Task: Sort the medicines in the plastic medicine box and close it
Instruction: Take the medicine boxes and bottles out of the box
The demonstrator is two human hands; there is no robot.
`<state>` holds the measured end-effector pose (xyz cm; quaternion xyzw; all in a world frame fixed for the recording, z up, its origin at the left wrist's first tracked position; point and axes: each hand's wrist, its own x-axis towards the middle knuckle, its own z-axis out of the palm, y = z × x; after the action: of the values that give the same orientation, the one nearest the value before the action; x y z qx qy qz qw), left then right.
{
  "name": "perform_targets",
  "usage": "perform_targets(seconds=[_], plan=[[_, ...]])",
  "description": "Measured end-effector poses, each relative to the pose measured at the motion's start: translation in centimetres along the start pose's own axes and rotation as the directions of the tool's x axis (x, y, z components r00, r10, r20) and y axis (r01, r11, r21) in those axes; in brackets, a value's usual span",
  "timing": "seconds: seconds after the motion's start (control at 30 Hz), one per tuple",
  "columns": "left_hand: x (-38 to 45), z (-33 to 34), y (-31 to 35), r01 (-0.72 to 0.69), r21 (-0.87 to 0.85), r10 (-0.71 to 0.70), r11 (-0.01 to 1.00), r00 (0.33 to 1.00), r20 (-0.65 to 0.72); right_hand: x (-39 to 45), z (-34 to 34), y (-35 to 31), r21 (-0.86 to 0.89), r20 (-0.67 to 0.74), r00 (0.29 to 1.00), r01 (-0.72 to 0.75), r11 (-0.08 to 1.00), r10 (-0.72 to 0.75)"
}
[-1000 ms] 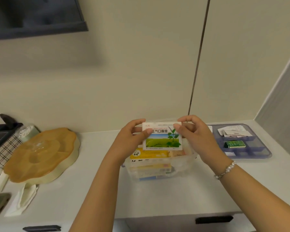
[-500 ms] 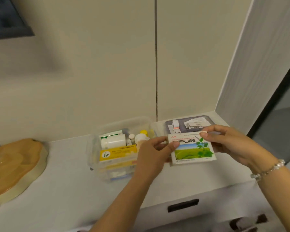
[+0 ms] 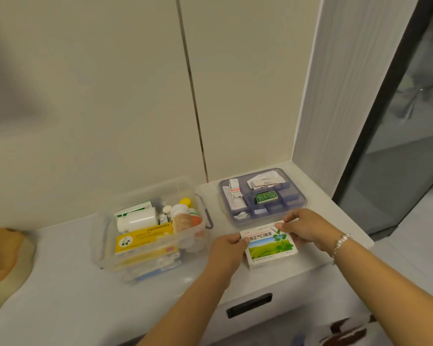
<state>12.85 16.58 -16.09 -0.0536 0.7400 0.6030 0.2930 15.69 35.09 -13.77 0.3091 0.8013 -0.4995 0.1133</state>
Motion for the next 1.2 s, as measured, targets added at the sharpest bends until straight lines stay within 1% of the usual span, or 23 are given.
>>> perform_targets(seconds=[0.07,0.13,0.23,0.43,0.6,0.8,0.93,1.0,1.03,1.1,1.17,1.2], plan=[[0.2,0.2,-0.1,-0.019,0.026,0.019,0.999,1.000,0.003,0.6,0.3,0.3,-0.043,-0.032,0.999,-0.011,0.999,0.010],[0.3,0.5,-0.2,-0.047,0.046,0.047,0.998,0.999,-0.003,1.1,0.5,0.4,-0.041,-0.074,0.997,-0.013,0.999,0.010],[0.3,0.9,-0.1,-0.081,0.065,0.080,0.995,0.997,0.007,1.4,0.8,0.6,-0.031,-0.140,0.990,0.023,0.999,-0.027],[0.7,1.4,0.6,-0.108,0.036,0.107,0.994,0.994,0.022,2.3,1.1,1.0,0.040,-0.240,0.969,0.079,0.996,-0.067],[1.3,2.0,0.9,-0.126,0.023,0.126,0.992,0.991,0.035,3.2,1.2,1.4,0.084,-0.307,0.944,0.153,0.985,-0.121],[2.0,2.4,1.1,-0.169,0.028,0.168,0.985,0.985,0.041,3.8,1.1,1.4,0.068,-0.329,0.931,0.194,0.979,-0.162],[1.9,2.5,1.0,-0.169,0.041,0.168,0.985,0.985,0.034,3.8,1.1,1.5,0.023,-0.287,0.940,0.200,0.979,-0.186],[1.6,2.4,1.1,-0.173,0.030,0.172,0.985,0.984,0.037,3.3,1.1,1.3,-0.027,-0.274,0.940,0.202,0.979,-0.201],[1.3,2.4,1.3,-0.179,0.030,0.178,0.983,0.983,0.034,3.0,1.2,1.1,-0.062,-0.295,0.932,0.201,0.978,-0.211],[0.7,2.1,1.8,-0.211,0.083,0.211,0.974,0.977,0.002,2.2,1.5,0.4,-0.112,-0.376,0.893,0.221,0.969,-0.247],[-0.1,1.5,2.5,-0.279,0.127,0.285,0.952,0.958,-0.037,1.1,1.9,-0.8,-0.122,-0.430,0.844,0.298,0.947,-0.321],[-0.6,1.0,2.9,-0.326,0.126,0.335,0.937,0.940,-0.058,0.4,2.2,-1.5,-0.100,-0.429,0.831,0.345,0.933,-0.353]])
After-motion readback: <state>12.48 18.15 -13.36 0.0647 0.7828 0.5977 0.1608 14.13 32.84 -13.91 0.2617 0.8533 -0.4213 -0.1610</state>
